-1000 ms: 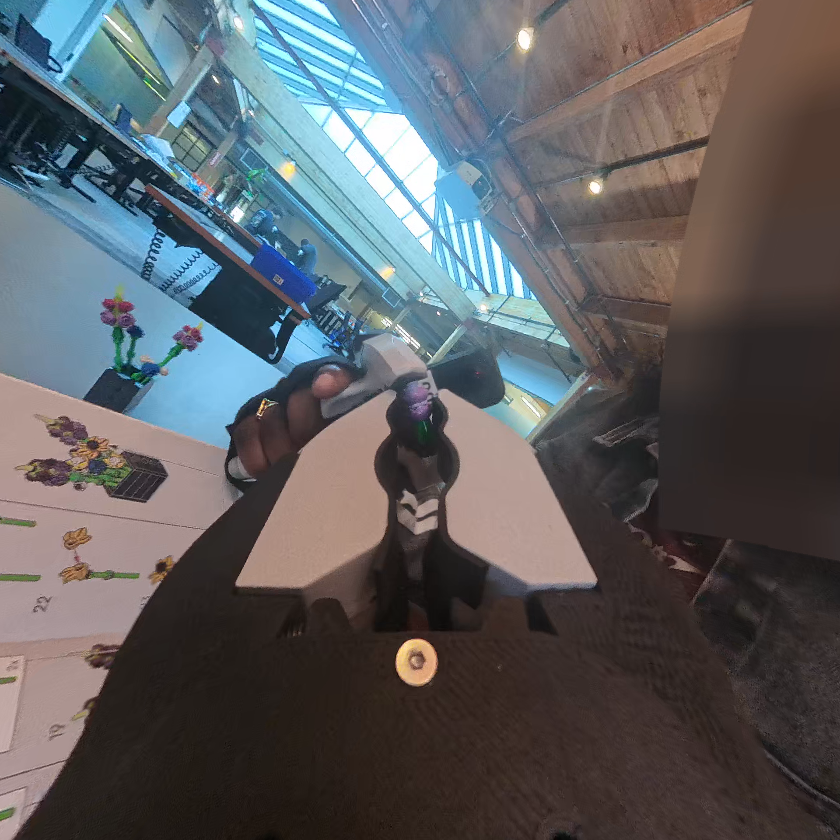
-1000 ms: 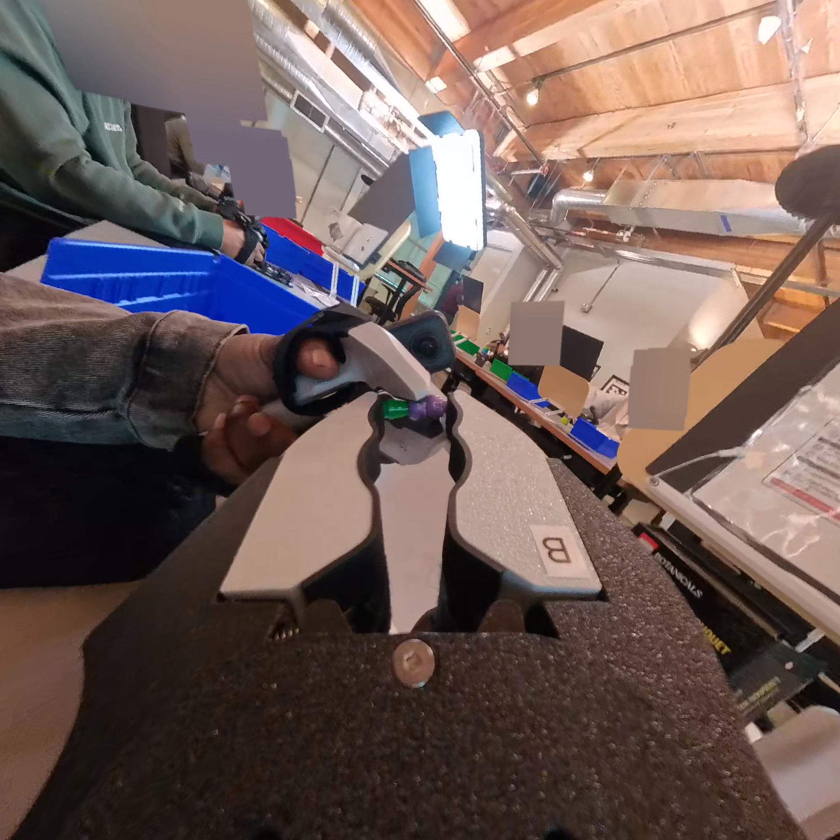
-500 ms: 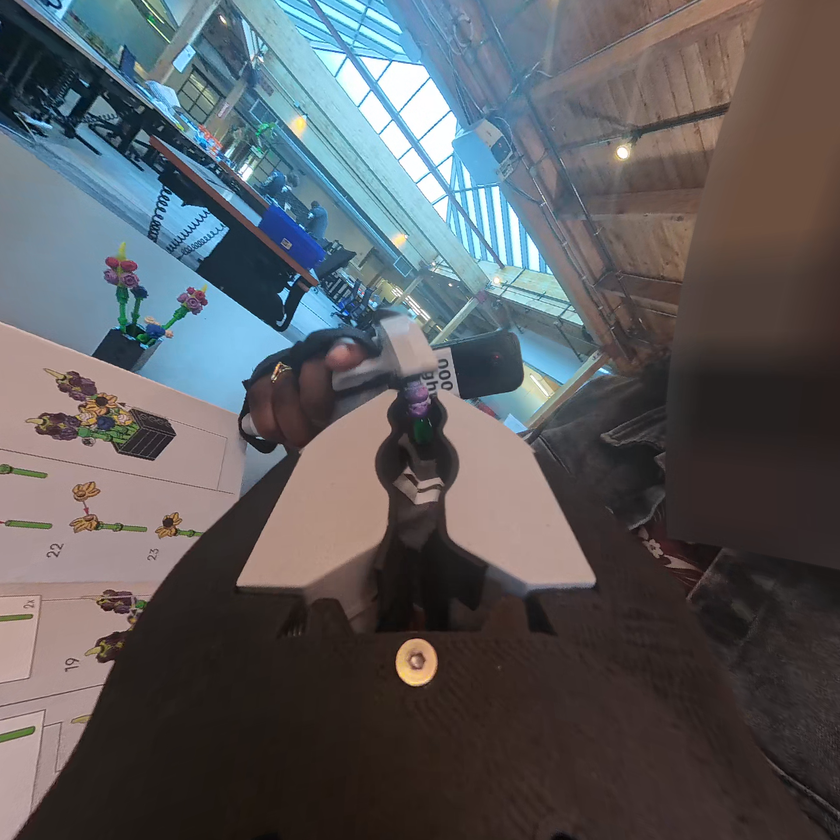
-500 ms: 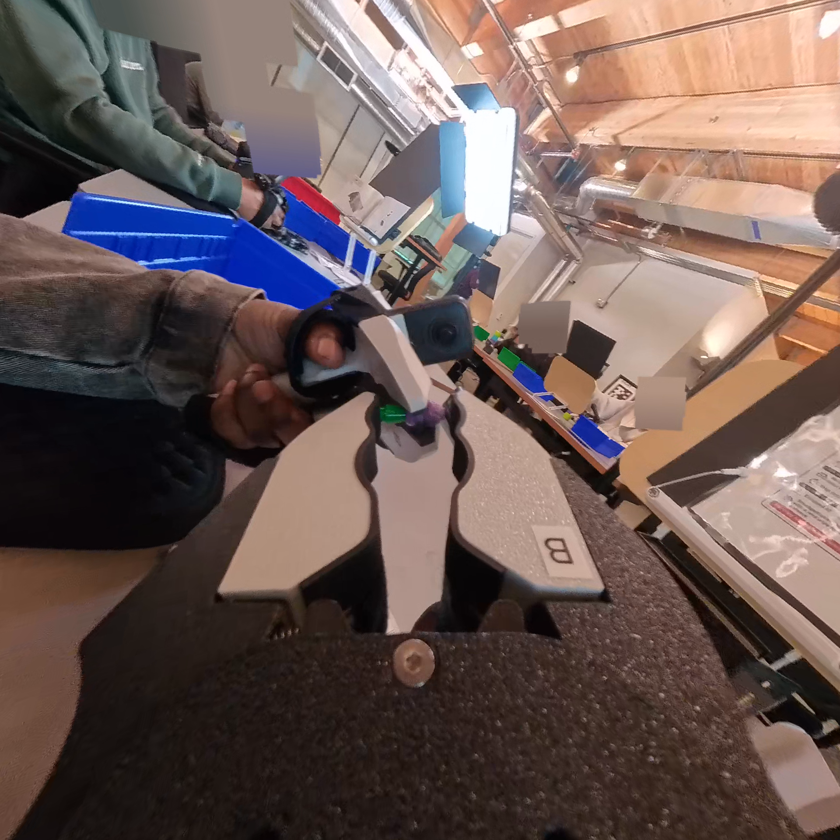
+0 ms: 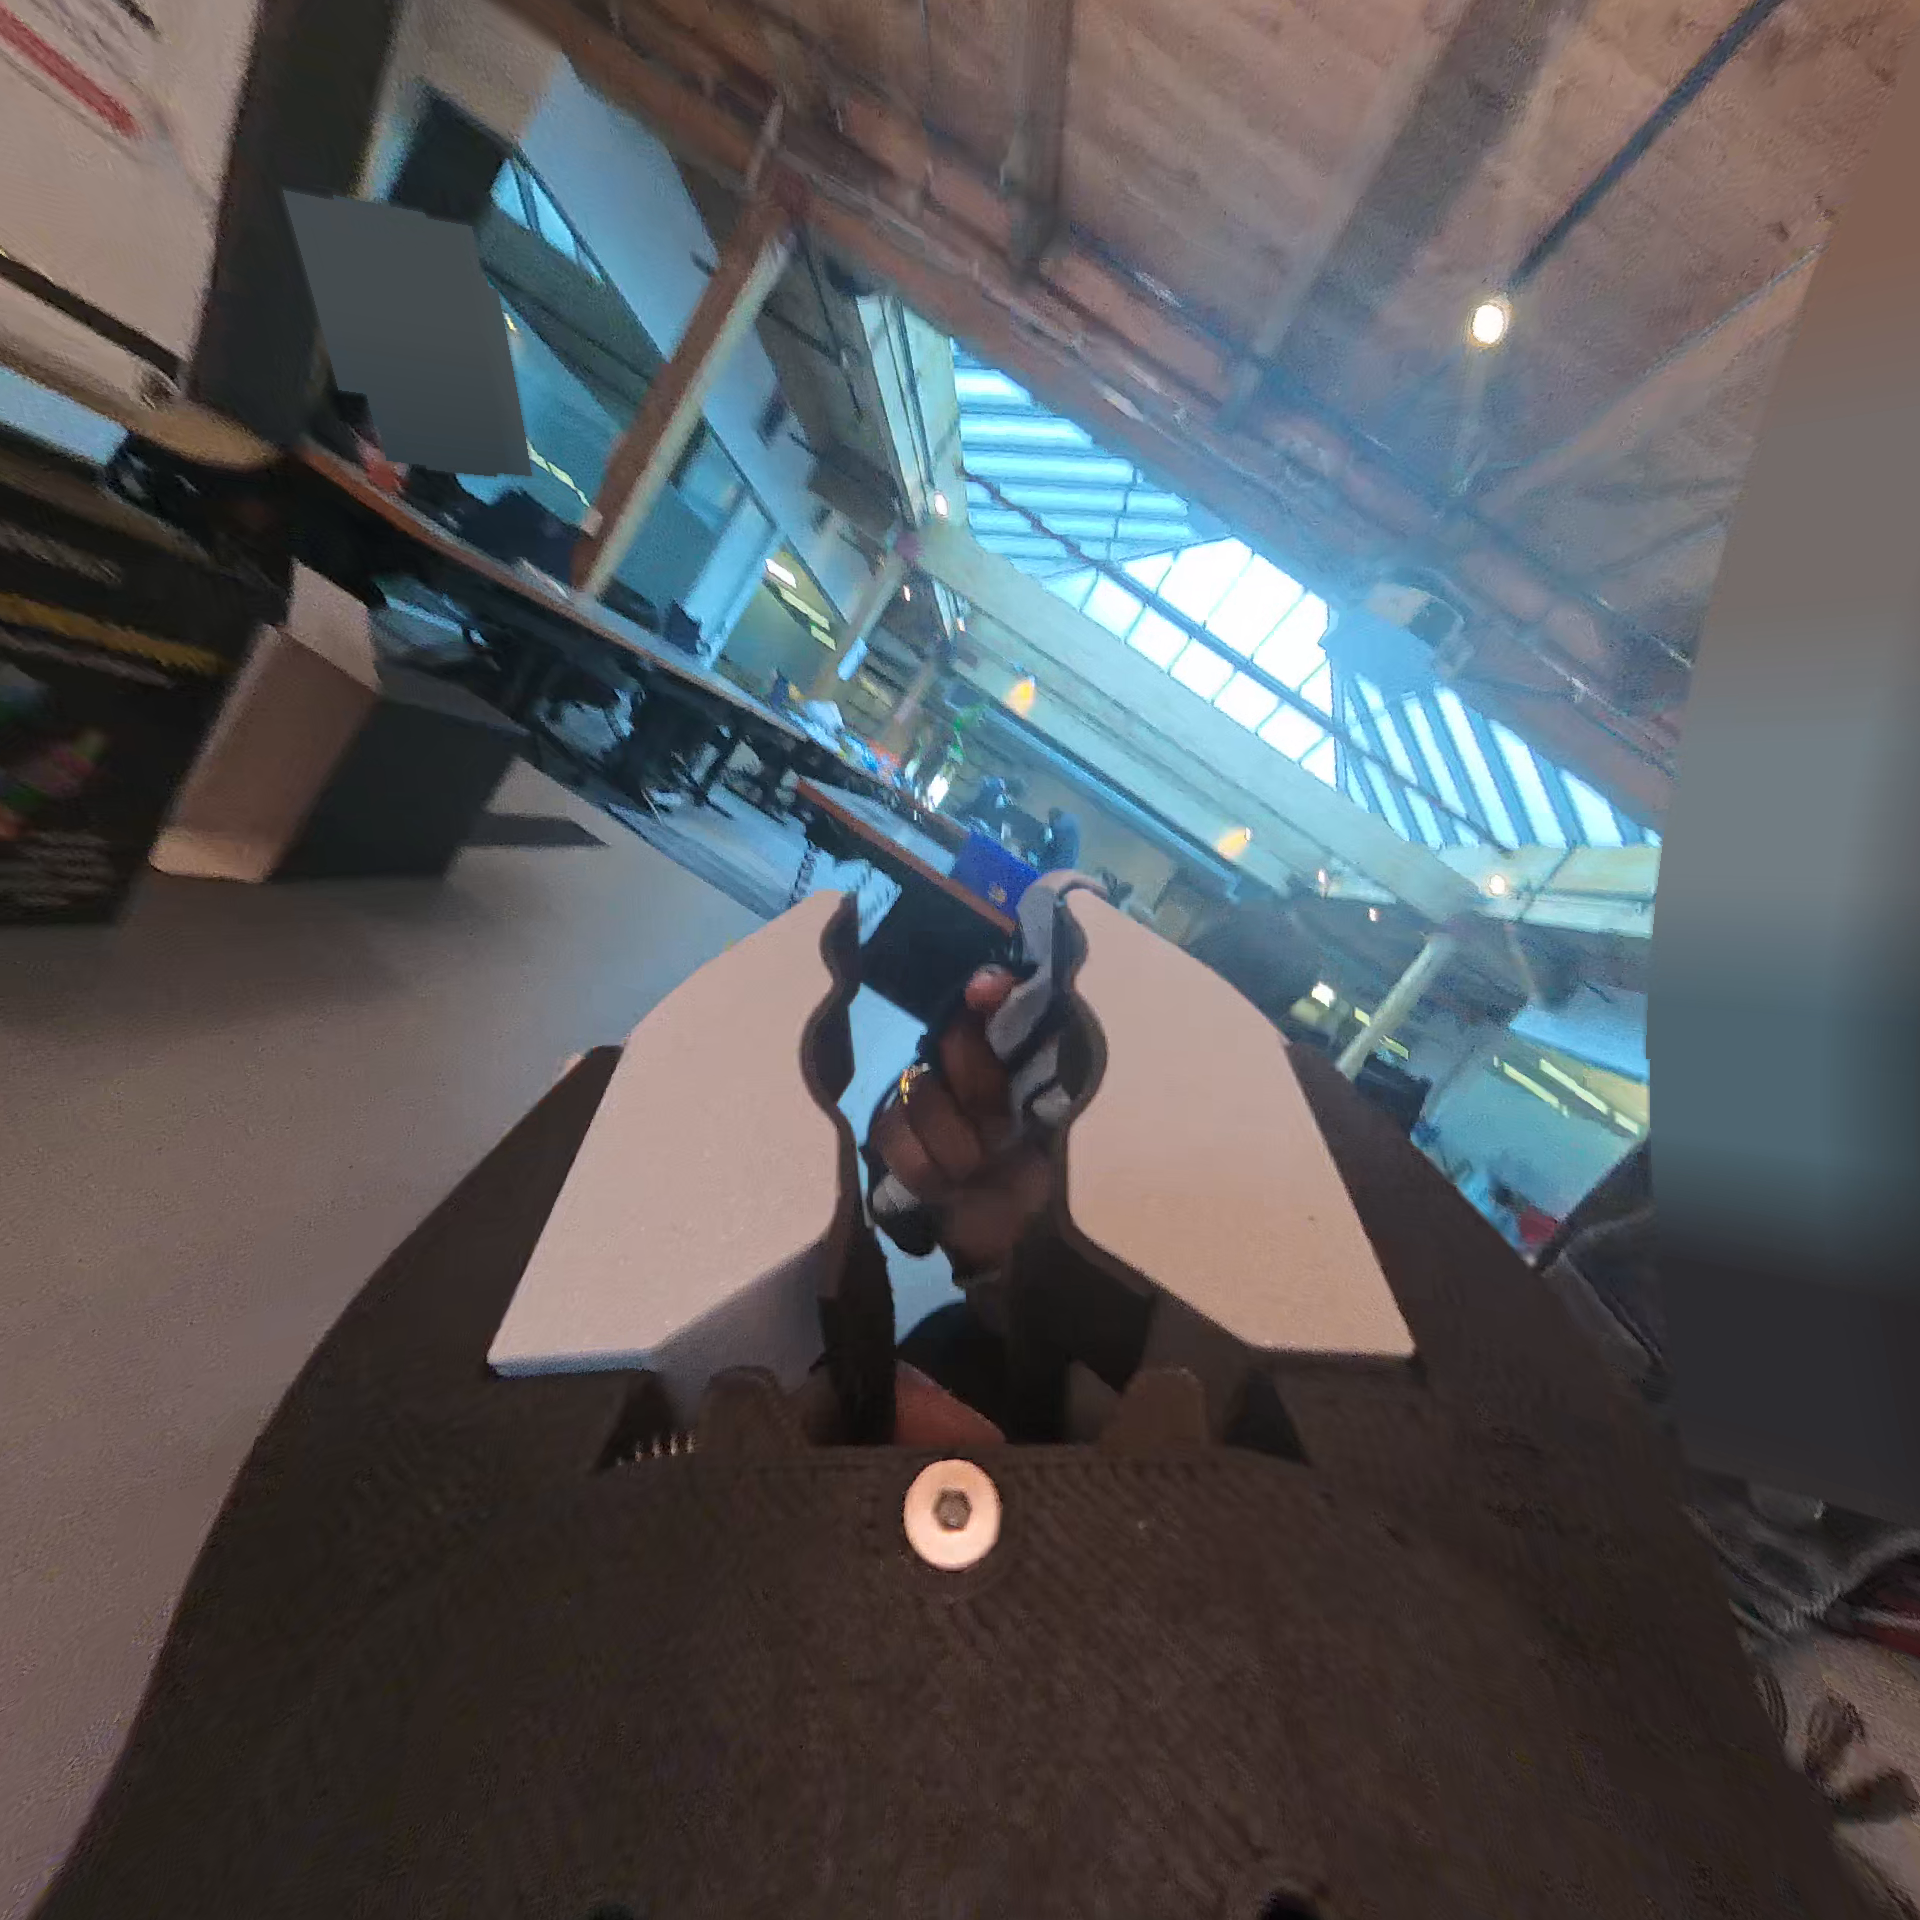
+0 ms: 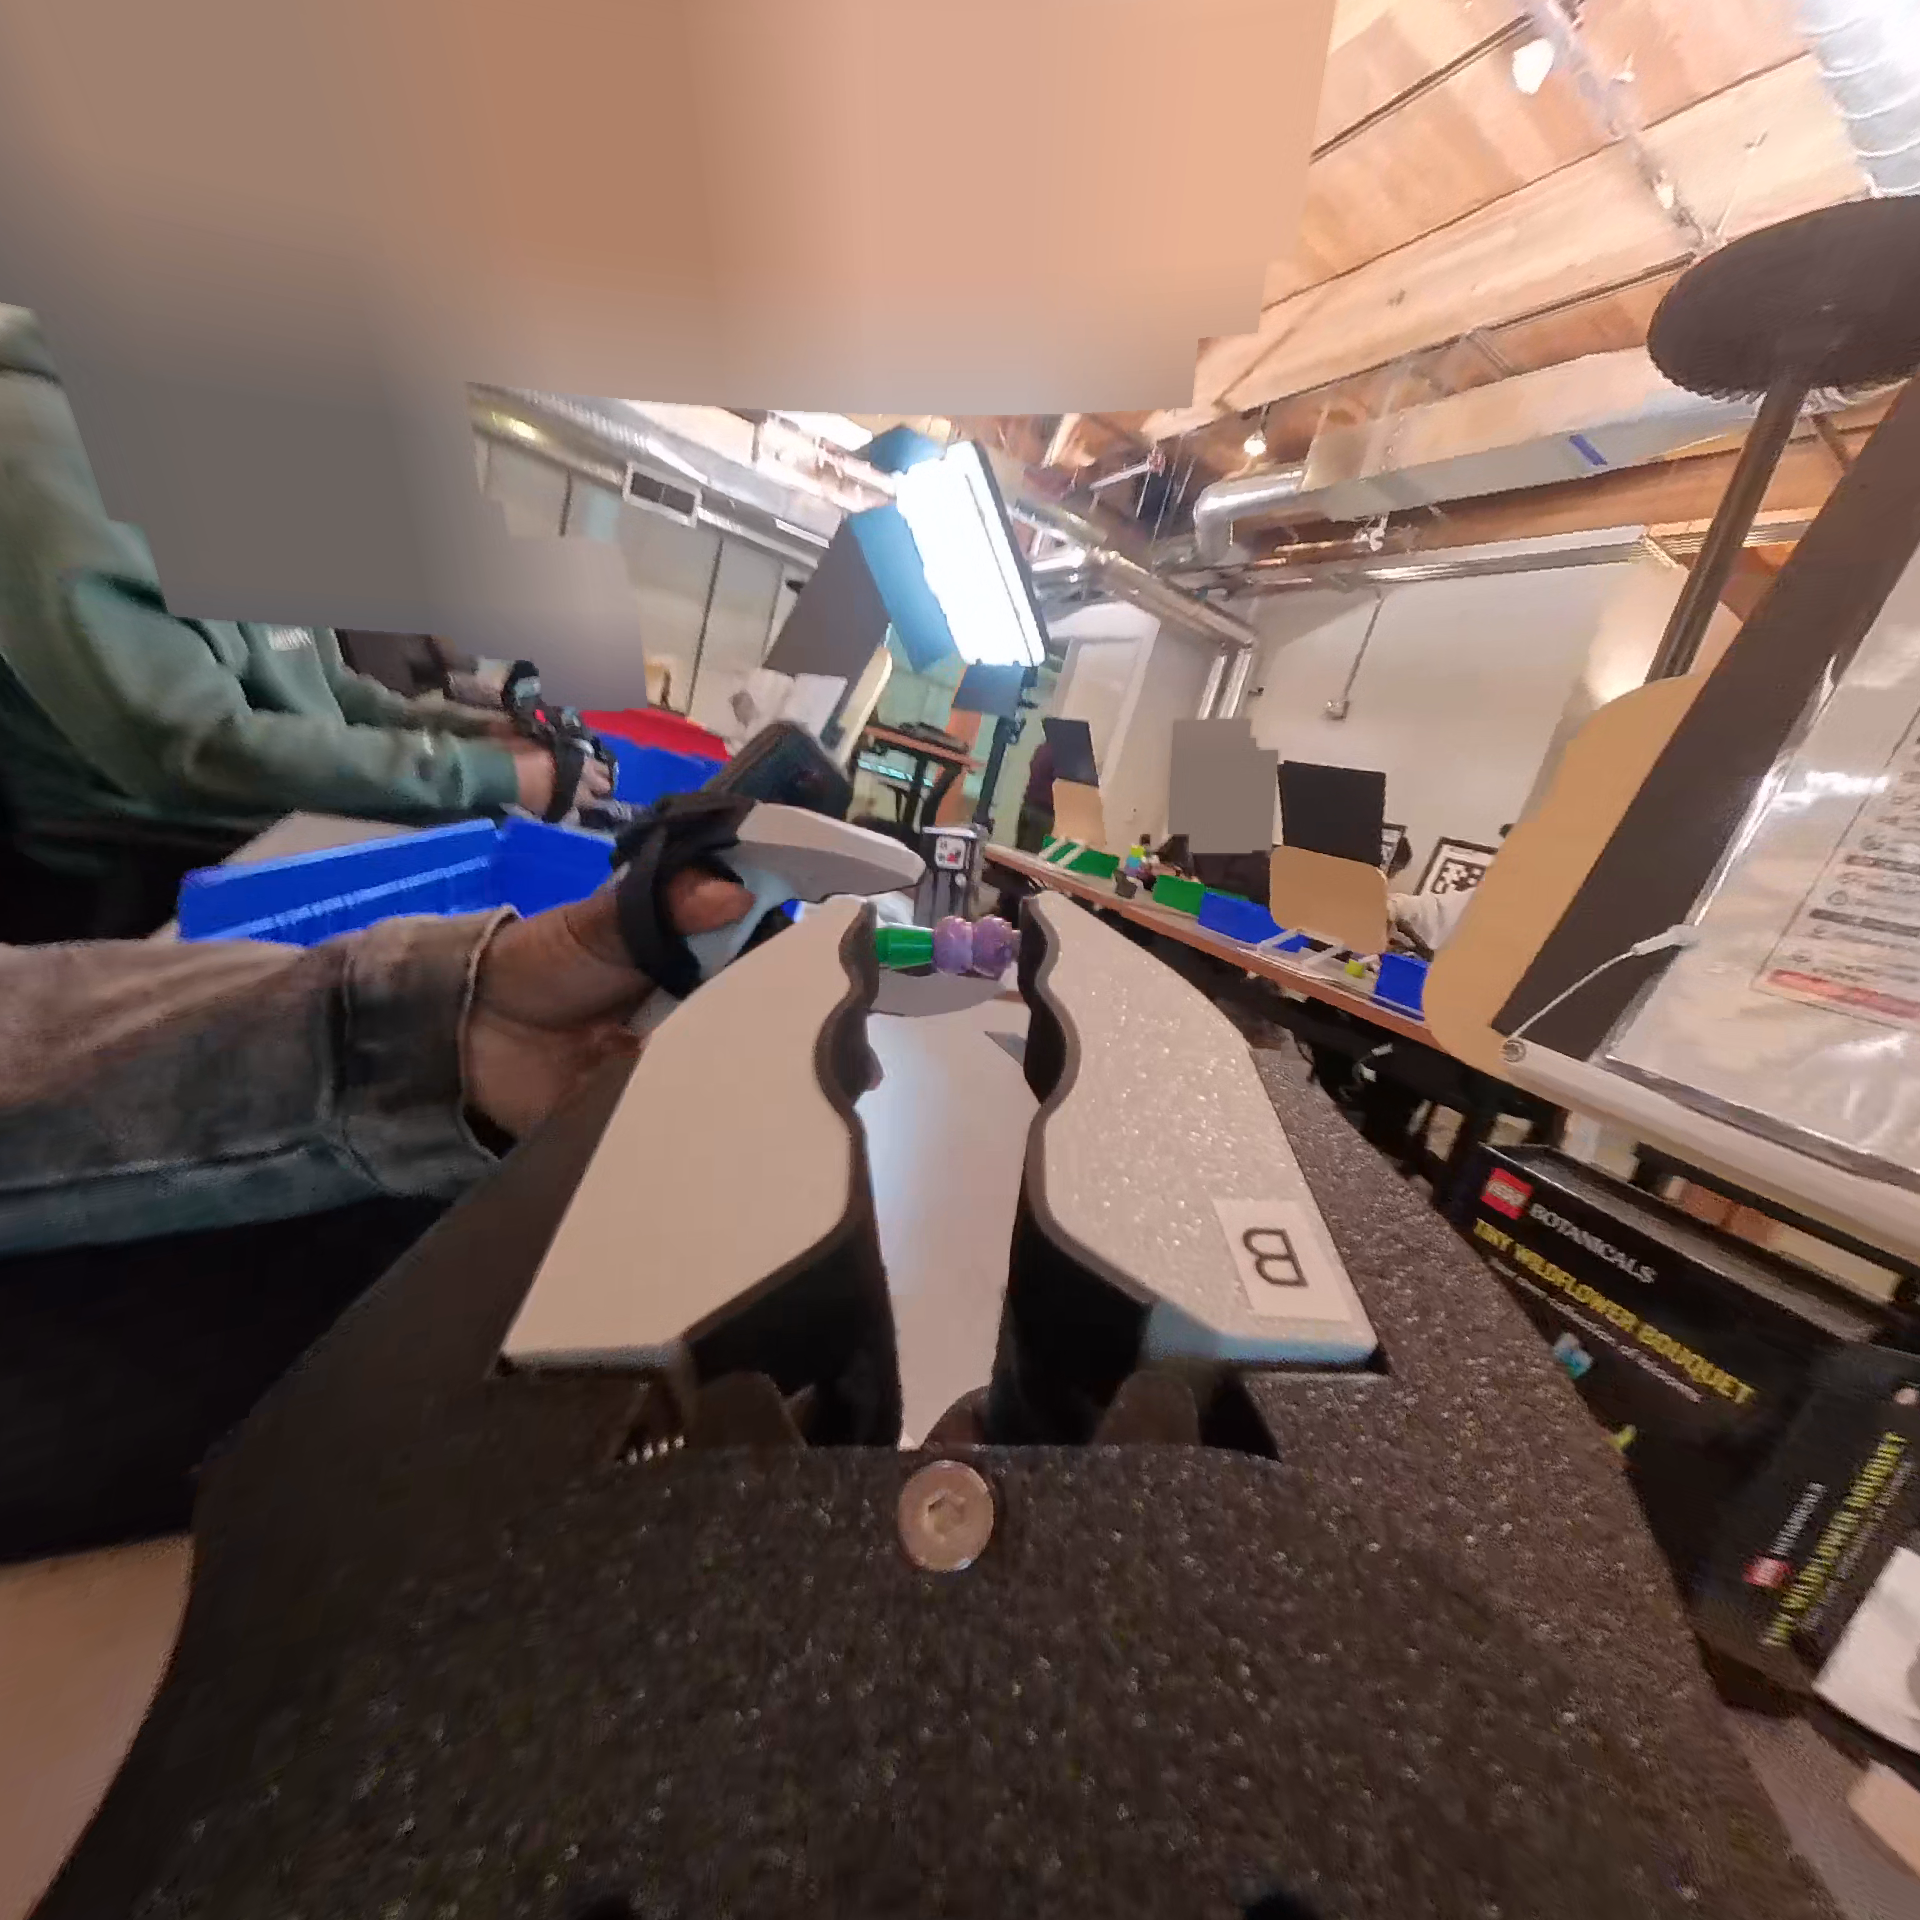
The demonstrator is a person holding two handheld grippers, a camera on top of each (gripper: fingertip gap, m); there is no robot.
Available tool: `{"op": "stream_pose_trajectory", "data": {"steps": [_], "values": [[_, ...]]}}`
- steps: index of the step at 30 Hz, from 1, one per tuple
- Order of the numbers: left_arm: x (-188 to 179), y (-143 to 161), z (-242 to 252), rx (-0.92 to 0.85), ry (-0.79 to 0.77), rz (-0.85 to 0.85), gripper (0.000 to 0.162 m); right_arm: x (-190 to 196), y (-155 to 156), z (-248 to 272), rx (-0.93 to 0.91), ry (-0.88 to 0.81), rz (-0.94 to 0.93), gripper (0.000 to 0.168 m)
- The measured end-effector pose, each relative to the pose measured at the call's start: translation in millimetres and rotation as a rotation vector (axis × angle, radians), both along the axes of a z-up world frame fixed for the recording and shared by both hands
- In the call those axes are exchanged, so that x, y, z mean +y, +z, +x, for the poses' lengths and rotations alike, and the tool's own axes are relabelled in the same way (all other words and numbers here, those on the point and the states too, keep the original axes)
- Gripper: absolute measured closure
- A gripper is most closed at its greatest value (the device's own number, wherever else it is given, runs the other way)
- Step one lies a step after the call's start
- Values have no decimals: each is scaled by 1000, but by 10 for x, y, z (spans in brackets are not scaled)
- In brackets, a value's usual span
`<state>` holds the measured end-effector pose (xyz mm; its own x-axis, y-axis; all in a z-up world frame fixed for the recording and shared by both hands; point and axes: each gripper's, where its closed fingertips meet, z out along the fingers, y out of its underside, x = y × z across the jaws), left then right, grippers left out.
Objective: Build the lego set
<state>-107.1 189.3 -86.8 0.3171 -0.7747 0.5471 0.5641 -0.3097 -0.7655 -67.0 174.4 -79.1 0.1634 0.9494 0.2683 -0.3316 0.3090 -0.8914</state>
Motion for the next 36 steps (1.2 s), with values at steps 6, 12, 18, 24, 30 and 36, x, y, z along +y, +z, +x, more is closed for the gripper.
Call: {"op": "stream_pose_trajectory", "data": {"steps": [6, 12, 18, 24, 30, 36], "values": [[-57, -2, -3, -98, -148, -72, 129, 69, -63, 0, -17, 13, -70, 142], [-51, -47, 29, -52, -140, -81, 132, 79, -103, -33, -47, 5, -76, 142], [-30, -63, -70, -25, -92, -76, 149, 15, -196, -109, -133, 8, -45, 142], [-24, -48, -120, -36, -75, -74, 151, 49, -311, -194, -195, -34, -27, 142], [-36, -65, -97, -41, -103, -104, 149, 12, -372, -229, -249, -30, 15, 142], [-129, -205, 102, 46, -227, -156, 147, -60, -415, -309, -317, -57, 97, 142]]}}
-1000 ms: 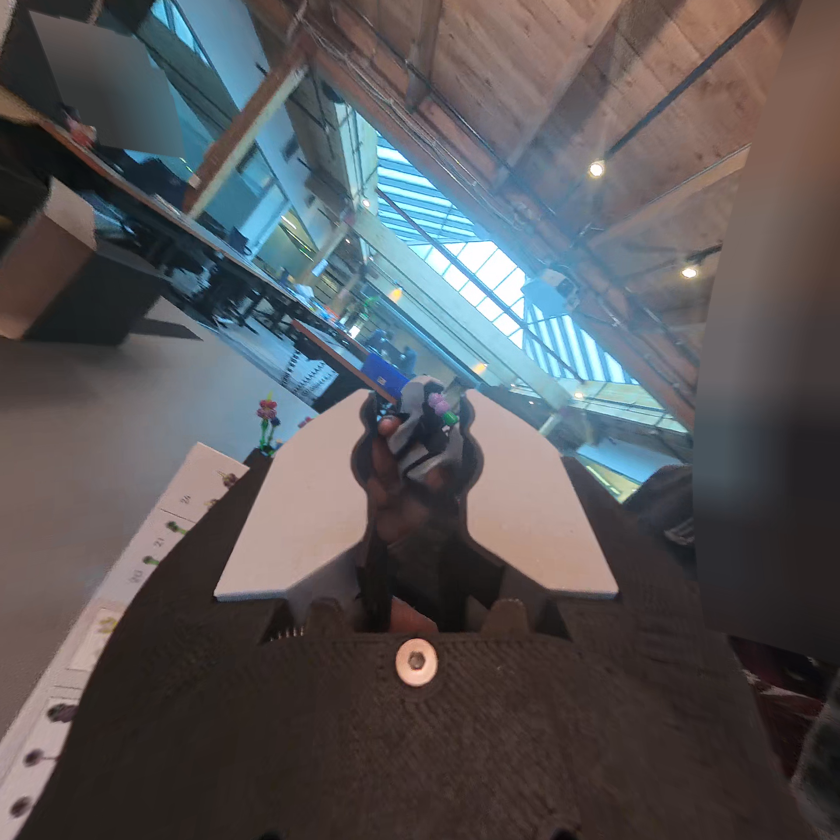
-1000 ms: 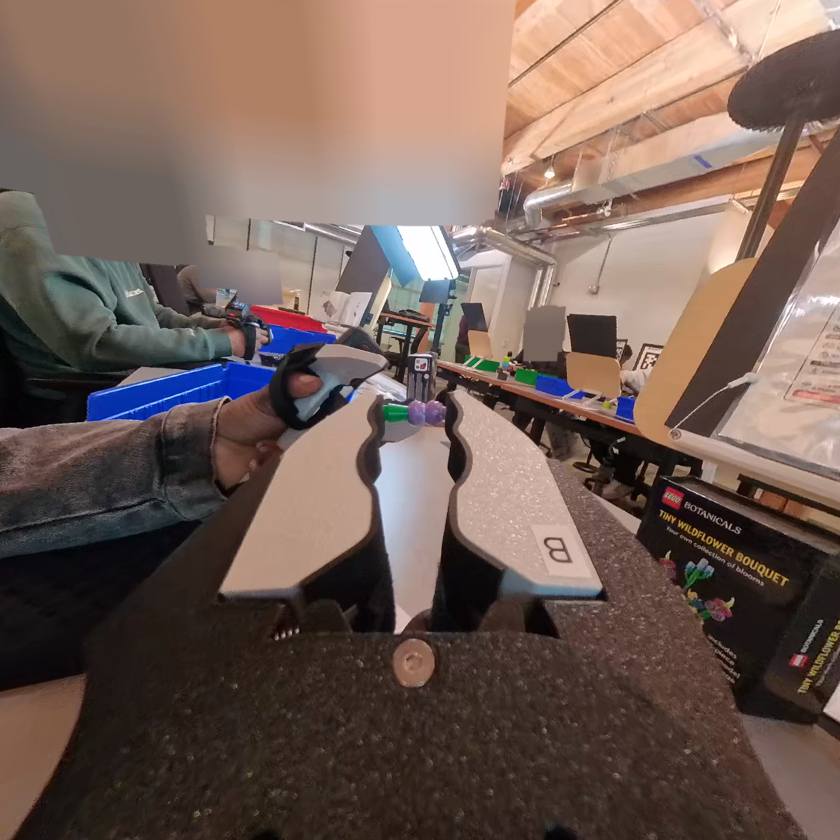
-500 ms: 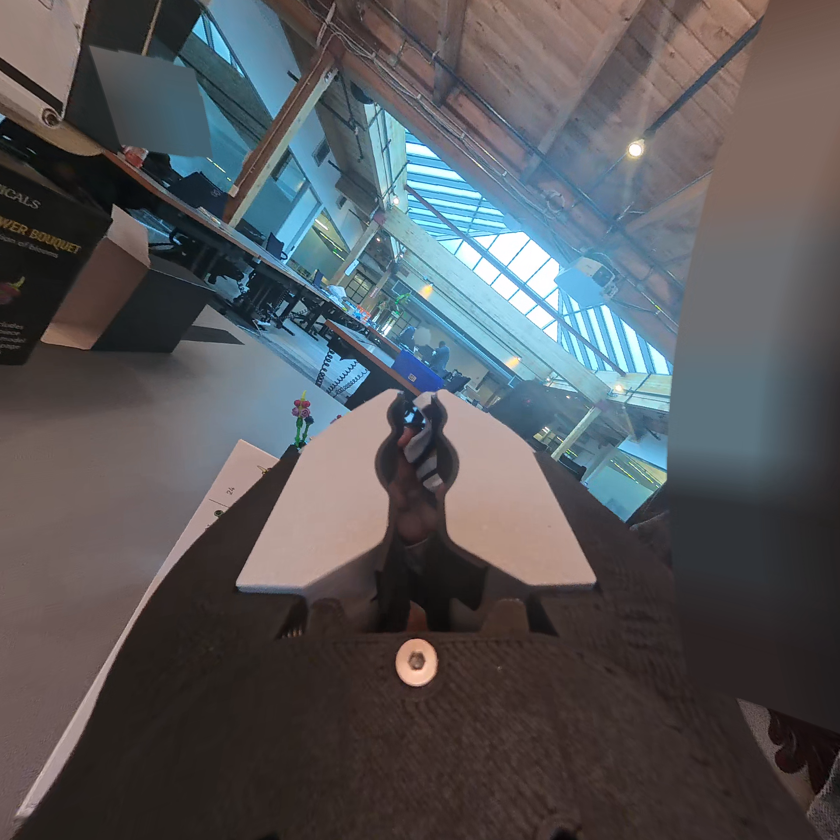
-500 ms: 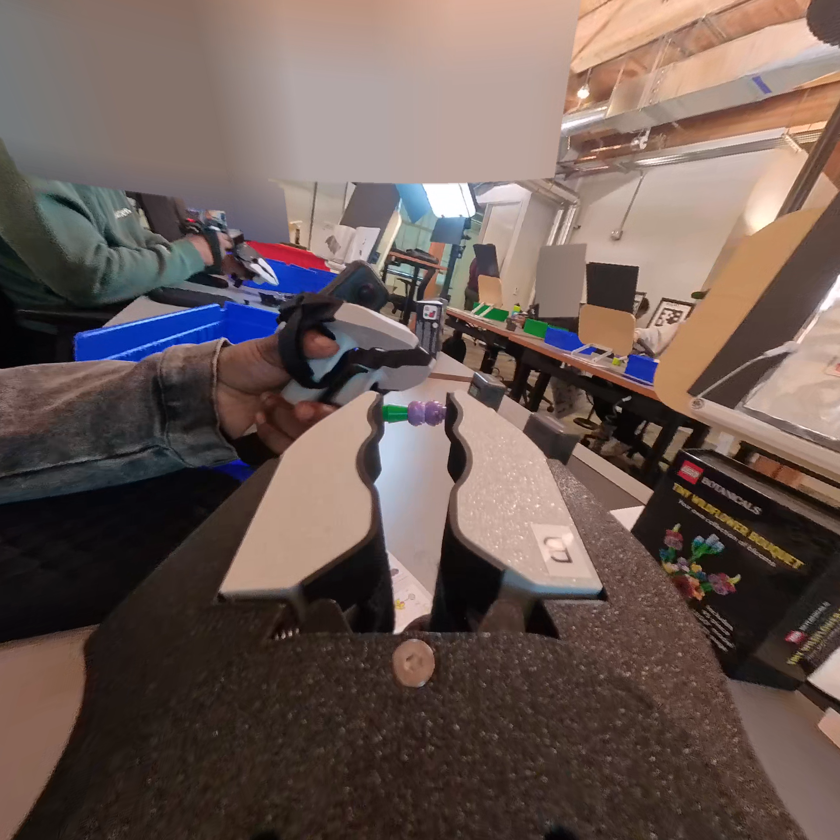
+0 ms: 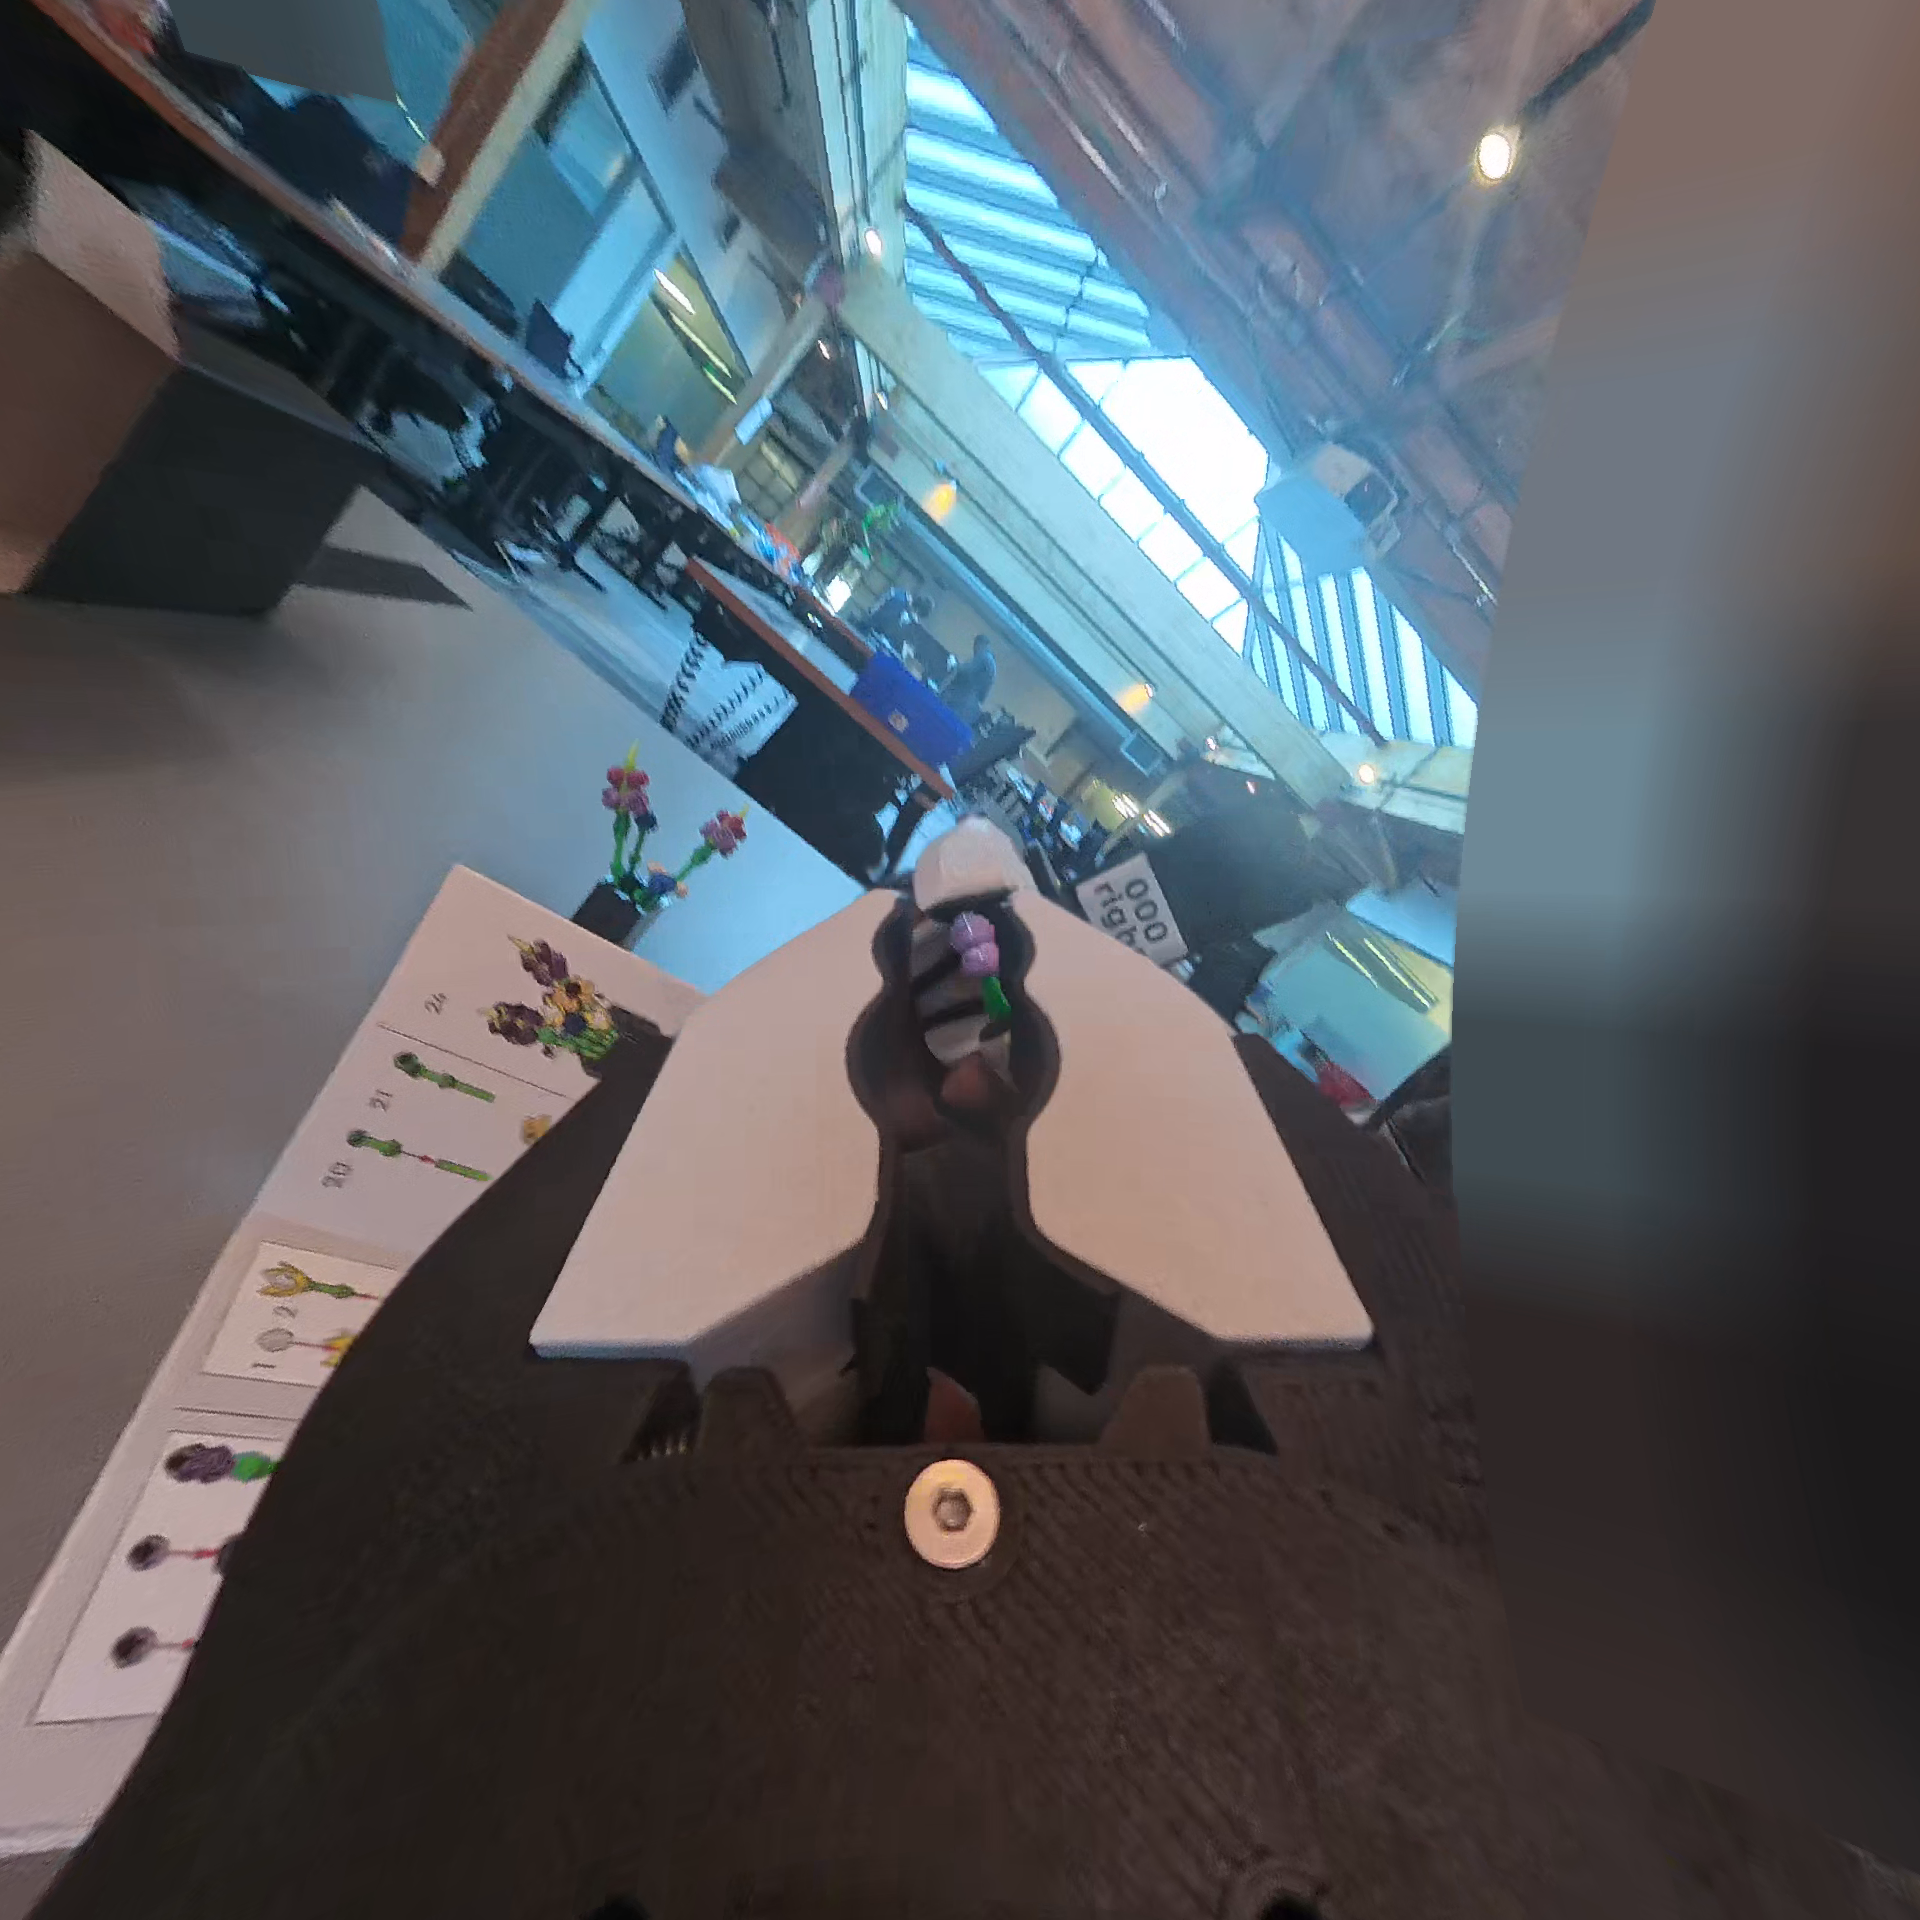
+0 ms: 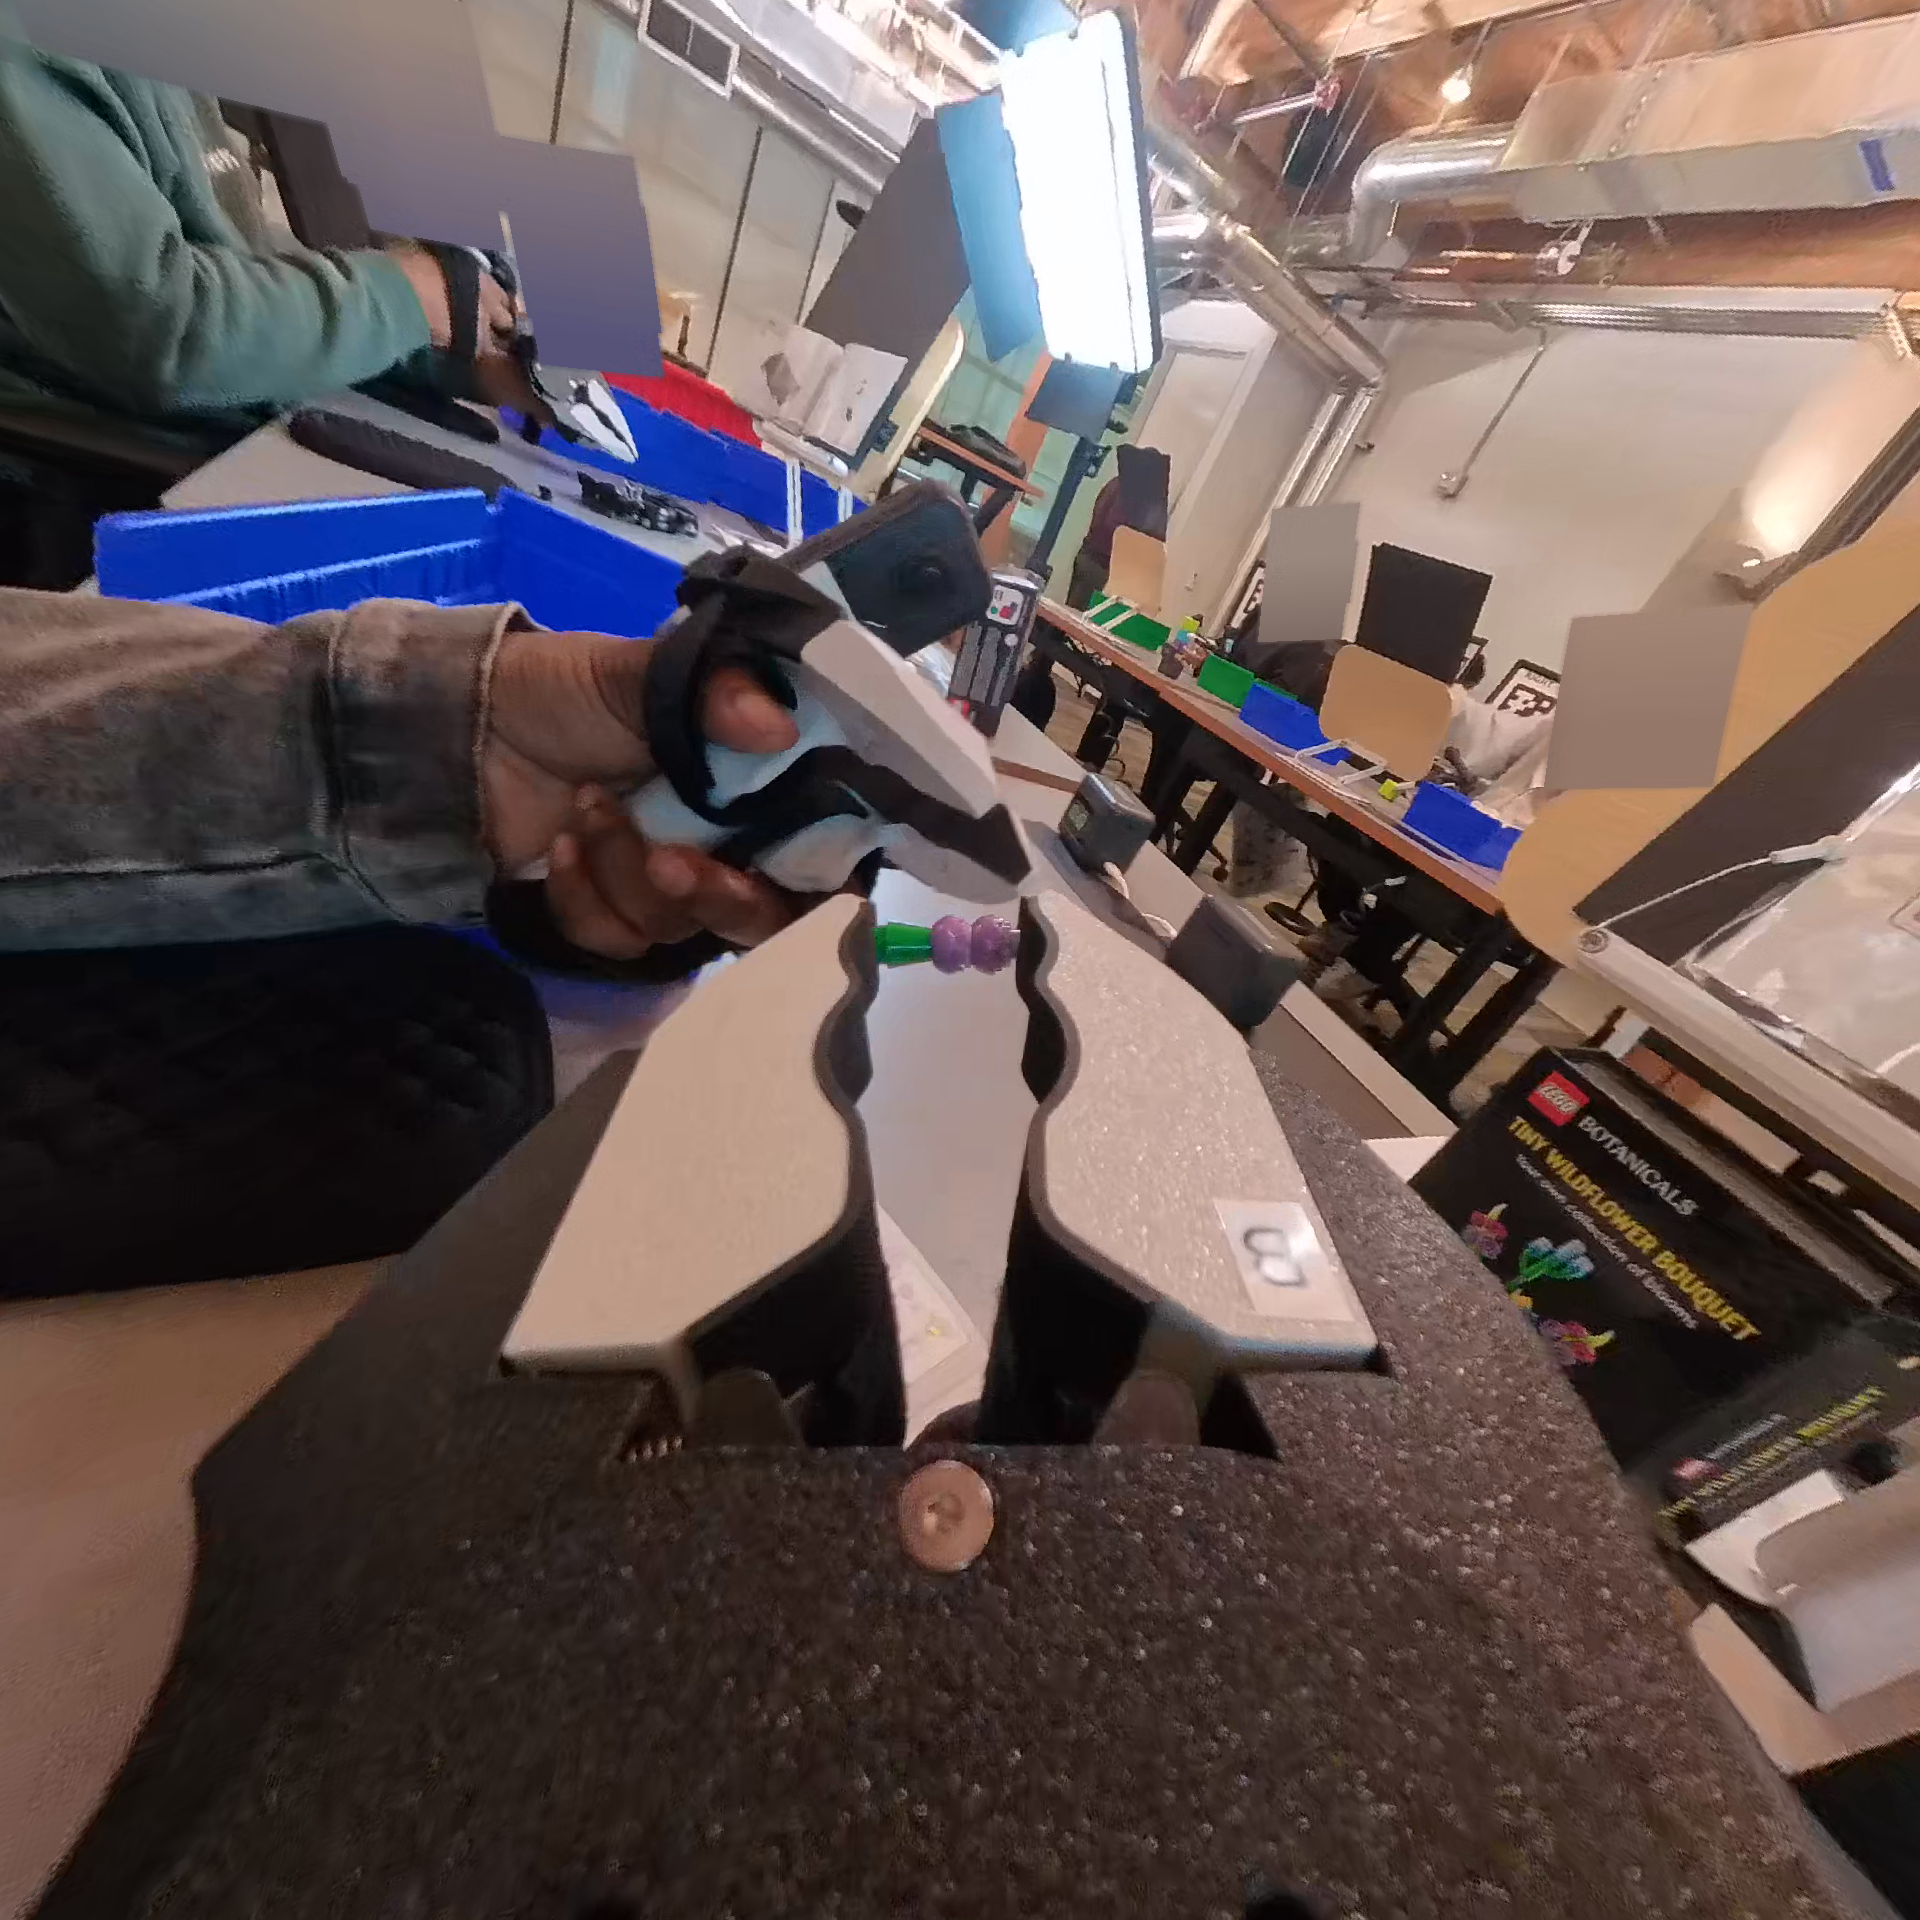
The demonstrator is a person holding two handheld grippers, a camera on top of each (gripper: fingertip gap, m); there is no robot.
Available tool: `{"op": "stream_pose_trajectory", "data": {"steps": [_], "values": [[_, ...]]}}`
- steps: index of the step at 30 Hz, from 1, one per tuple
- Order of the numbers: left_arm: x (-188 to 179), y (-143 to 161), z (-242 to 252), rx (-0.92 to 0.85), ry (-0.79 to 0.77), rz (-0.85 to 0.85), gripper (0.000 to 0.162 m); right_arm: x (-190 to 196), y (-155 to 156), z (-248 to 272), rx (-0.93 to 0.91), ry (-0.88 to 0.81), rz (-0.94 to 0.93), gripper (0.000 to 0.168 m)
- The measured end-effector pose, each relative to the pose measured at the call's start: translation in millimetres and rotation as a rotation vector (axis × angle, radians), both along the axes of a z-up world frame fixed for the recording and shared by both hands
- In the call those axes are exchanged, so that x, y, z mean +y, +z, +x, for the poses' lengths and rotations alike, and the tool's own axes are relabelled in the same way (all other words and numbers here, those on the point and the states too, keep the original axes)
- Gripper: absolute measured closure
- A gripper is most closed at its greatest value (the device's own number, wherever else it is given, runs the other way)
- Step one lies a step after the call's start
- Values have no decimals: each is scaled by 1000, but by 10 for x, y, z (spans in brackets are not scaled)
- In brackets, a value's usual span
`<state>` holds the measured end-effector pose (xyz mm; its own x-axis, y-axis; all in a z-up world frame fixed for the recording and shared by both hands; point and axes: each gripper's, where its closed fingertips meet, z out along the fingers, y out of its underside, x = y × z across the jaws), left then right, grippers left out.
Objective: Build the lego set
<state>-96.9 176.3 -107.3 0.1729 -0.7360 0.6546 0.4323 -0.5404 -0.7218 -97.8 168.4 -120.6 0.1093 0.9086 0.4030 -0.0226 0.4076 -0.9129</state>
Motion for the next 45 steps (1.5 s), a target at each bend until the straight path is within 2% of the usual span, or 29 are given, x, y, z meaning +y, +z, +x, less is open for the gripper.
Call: {"op": "stream_pose_trajectory", "data": {"steps": [8, 14, 18, 19, 20, 22, 24, 26, 30, 34, 42, 45], "values": [[-192, -29, 252, 1, -195, -29, 145, -20, 48, -1, 12, 4, 31, 142], [-205, -77, 318, 1, -227, -57, 150, -75, 39, -26, -3, -15, 113, 142], [-250, -137, 299, 103, -224, -2, 154, -138, 3, -38, -50, -2, 216, 140], [-276, -139, 304, 127, -230, 18, 154, -175, -13, -19, -58, 57, 172, 138], [-291, -168, 305, 164, -232, 27, 154, -202, -16, 20, -53, 133, 84, 126], [-362, -282, 324, 271, -268, 38, 154, -255, 12, 162, -29, 337, -168, 121], [-447, -323, 364, 313, -318, 55, 154, -285, 81, 333, 15, 523, -373, 135], [-557, -339, 427, 318, -397, 56, 154, -360, 45, 401, -5, 580, -349, 149], [-643, -385, 509, 319, -472, 40, 154, -516, -136, 317, -131, 559, -209, 146], [-663, -386, 508, 306, -494, 32, 154, -536, -166, 331, -144, 577, -215, 156], [-675, -379, 510, 306, -500, 38, 154, -560, -183, 340, -167, 602, -254, 159], [-601, -262, 506, 246, -445, 43, 149, -498, -57, 362, -80, 592, -271, 159]]}}
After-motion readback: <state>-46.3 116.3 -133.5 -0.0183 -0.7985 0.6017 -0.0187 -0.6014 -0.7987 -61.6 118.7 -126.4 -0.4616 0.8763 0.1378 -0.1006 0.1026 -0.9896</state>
